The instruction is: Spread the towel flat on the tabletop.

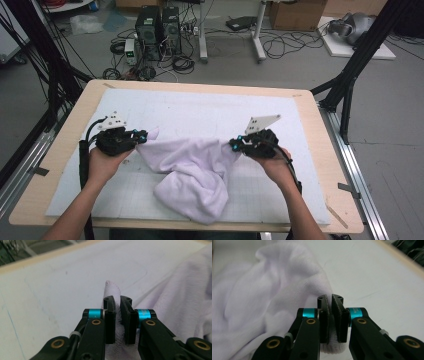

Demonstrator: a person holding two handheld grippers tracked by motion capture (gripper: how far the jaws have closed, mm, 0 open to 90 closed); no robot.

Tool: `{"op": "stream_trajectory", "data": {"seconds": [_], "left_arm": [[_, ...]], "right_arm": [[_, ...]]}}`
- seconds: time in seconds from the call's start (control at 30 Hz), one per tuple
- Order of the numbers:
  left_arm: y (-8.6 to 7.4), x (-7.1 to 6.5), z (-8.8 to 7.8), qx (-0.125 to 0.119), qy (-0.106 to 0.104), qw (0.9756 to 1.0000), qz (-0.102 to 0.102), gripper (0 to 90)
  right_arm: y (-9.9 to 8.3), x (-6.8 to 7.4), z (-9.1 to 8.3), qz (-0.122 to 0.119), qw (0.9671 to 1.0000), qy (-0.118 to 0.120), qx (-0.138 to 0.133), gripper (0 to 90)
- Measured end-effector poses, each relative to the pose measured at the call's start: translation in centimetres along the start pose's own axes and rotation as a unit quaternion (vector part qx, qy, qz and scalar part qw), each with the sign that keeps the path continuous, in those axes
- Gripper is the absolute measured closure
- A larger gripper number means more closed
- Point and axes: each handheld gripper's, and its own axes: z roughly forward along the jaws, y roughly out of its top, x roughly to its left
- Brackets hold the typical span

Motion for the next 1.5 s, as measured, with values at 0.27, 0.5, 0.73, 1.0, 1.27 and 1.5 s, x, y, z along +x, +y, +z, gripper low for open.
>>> {"op": "stream_trajectory", "data": {"seconds": [0.27,0.5,0.73,1.0,1.27,1.5], "left_arm": [[-1.5,0.2,0.8,0.009,-0.014,0.9996,-0.022,52.6],[-0.3,-1.7,0.7,-0.005,-0.05,0.9987,0.01,45.3],[-1.9,-3.2,3.3,0.059,-0.068,0.9955,0.028,51.6],[-3.6,-3.1,3.9,0.095,-0.074,0.9918,0.043,82.5],[-3.1,-2.3,2.3,0.071,-0.056,0.9951,0.04,84.3],[-2.7,-1.6,1.4,0.049,-0.063,0.9967,0.018,61.2]], "right_arm": [[-2.5,2.3,1.6,-0.005,0.9962,0.075,0.045,76.4],[-0.5,1.3,0.1,0.024,0.9975,0.058,-0.034,59.5],[-2.0,1.3,5.4,0.04,0.9952,0.074,0.05,59.2],[-2.2,3.5,6.8,0.005,0.9877,0.125,0.093,85.0],[-2.9,7.1,5.4,-0.01,0.9843,0.164,0.066,85.9],[-1.5,7.4,3.5,-0.019,0.9867,0.16,0.02,75.9]]}}
